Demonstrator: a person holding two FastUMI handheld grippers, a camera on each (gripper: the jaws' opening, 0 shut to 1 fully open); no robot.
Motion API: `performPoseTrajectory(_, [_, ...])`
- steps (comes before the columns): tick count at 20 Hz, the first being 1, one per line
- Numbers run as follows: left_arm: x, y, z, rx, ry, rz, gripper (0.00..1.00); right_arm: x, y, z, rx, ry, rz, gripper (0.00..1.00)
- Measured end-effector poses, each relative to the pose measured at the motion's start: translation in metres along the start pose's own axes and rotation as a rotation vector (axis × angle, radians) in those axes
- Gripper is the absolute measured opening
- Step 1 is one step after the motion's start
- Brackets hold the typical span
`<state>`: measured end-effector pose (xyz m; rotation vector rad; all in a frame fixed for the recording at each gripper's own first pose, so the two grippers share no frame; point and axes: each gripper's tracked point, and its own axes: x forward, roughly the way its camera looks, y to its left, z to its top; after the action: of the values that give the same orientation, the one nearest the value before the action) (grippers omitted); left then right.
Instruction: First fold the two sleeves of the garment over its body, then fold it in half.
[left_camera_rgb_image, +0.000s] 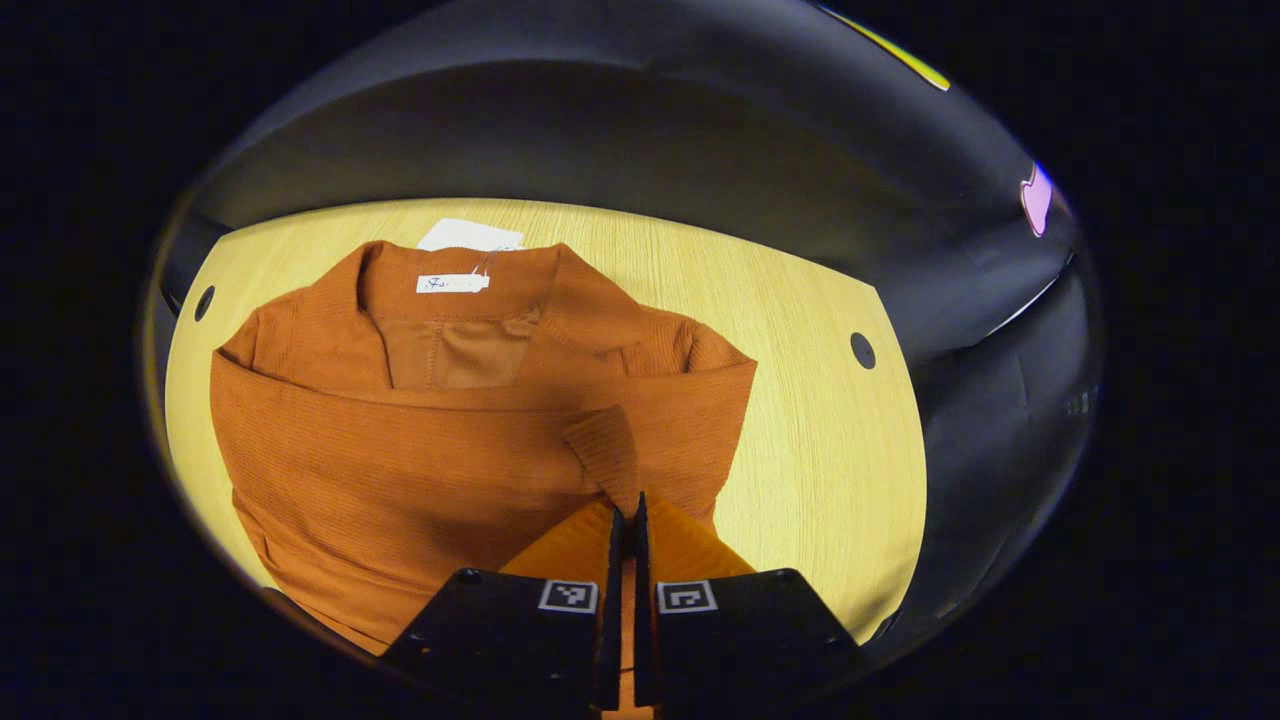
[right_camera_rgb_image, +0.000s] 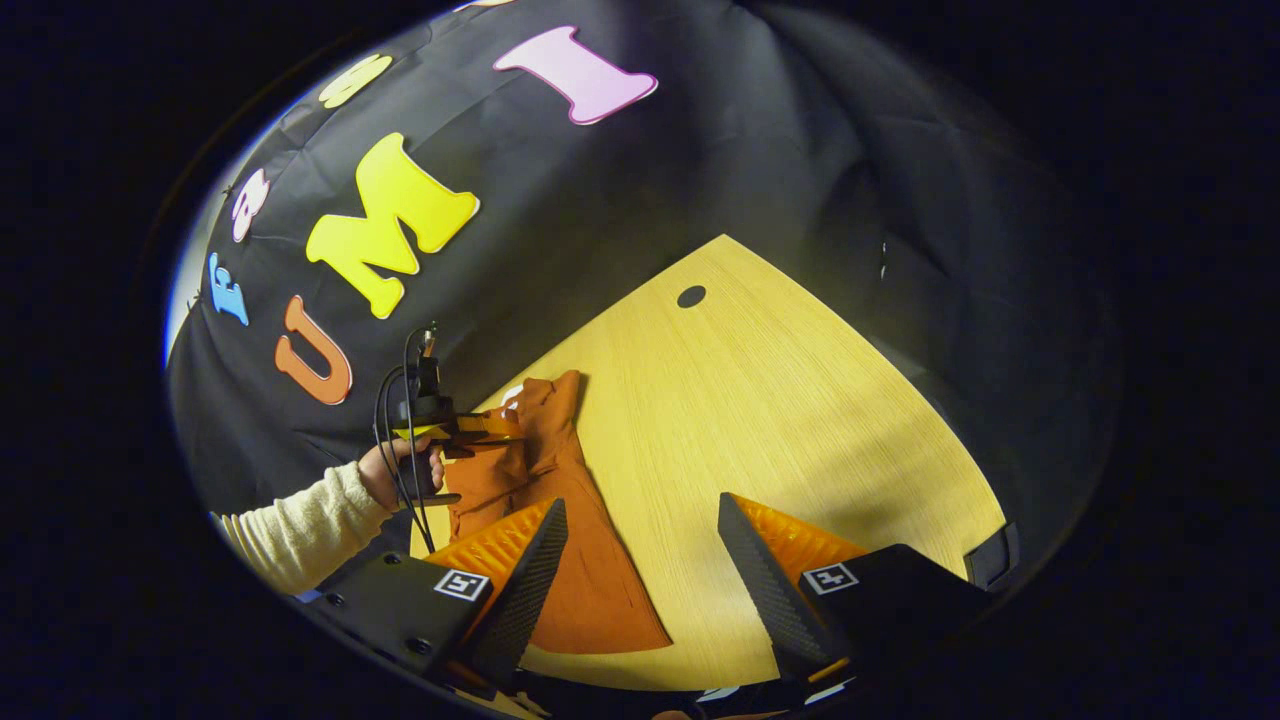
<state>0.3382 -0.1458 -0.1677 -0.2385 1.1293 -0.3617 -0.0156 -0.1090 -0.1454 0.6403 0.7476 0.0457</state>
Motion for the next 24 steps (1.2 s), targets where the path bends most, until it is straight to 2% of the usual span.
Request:
performPoseTrajectory(3, [-0.012, -0.021, 0.004, -0.016, -0.012, -0.065, 0.16, -0.001, 0.001, 0.004, -0.032, -0.025, -0.018, 0.98])
performPoseTrajectory(5, [-0.021, -0.024, 0.005, -0.029, -0.029, -0.079, 0.29, 0.0, 0.006, 0.004, -0.06, -0.019, -0.014, 0.98])
performPoseTrajectory(6, [-0.026, -0.02, 0.005, -0.02, -0.052, -0.07, 0.7, 0.004, 0.011, 0.003, -0.068, -0.012, -0.01, 0.98])
performPoseTrajectory(7, [-0.03, -0.015, 0.007, -0.003, -0.083, -0.053, 0.61, 0.008, 0.017, 0.004, -0.073, -0.01, -0.001, 0.98])
performPoseTrajectory(8, [-0.037, -0.009, 0.008, 0.015, -0.116, -0.036, 0.65, 0.011, 0.022, 0.003, -0.08, -0.006, 0.008, 0.94])
performPoseTrajectory(10, [-0.055, 0.007, 0.007, 0.053, -0.193, 0.008, 0.82, 0.017, 0.037, -0.005, -0.115, 0.007, 0.031, 0.98])
performPoseTrajectory(11, [-0.065, 0.018, 0.008, 0.071, -0.245, 0.031, 0.85, 0.021, 0.044, -0.009, -0.139, 0.017, 0.038, 0.98])
performPoseTrajectory(13, [-0.085, 0.041, 0.0, 0.1, -0.315, 0.081, 0.86, 0.032, 0.058, -0.022, -0.174, 0.044, 0.057, 0.94])
performPoseTrajectory(14, [-0.094, 0.054, -0.006, 0.11, -0.346, 0.104, 0.87, 0.036, 0.066, -0.031, -0.184, 0.062, 0.069, 0.98])
performPoseTrajectory(16, [-0.11, 0.087, -0.027, 0.126, -0.384, 0.158, 0.87, 0.046, 0.079, -0.051, -0.217, 0.096, 0.085, 0.98])
performPoseTrajectory(19, [-0.135, 0.141, -0.068, 0.116, -0.388, 0.219, 0.87, 0.058, 0.096, -0.082, -0.256, 0.143, 0.095, 0.98])
performPoseTrajectory(20, [-0.14, 0.16, -0.084, 0.114, -0.383, 0.243, 0.87, 0.062, 0.102, -0.095, -0.27, 0.162, 0.1, 0.94])
performPoseTrajectory(21, [-0.148, 0.178, -0.1, 0.11, -0.376, 0.268, 0.87, 0.066, 0.106, -0.106, -0.284, 0.179, 0.101, 0.98])
performPoseTrajectory(24, [-0.161, 0.226, -0.141, 0.083, -0.362, 0.333, 0.87, 0.076, 0.109, -0.141, -0.352, 0.23, 0.094, 0.98])
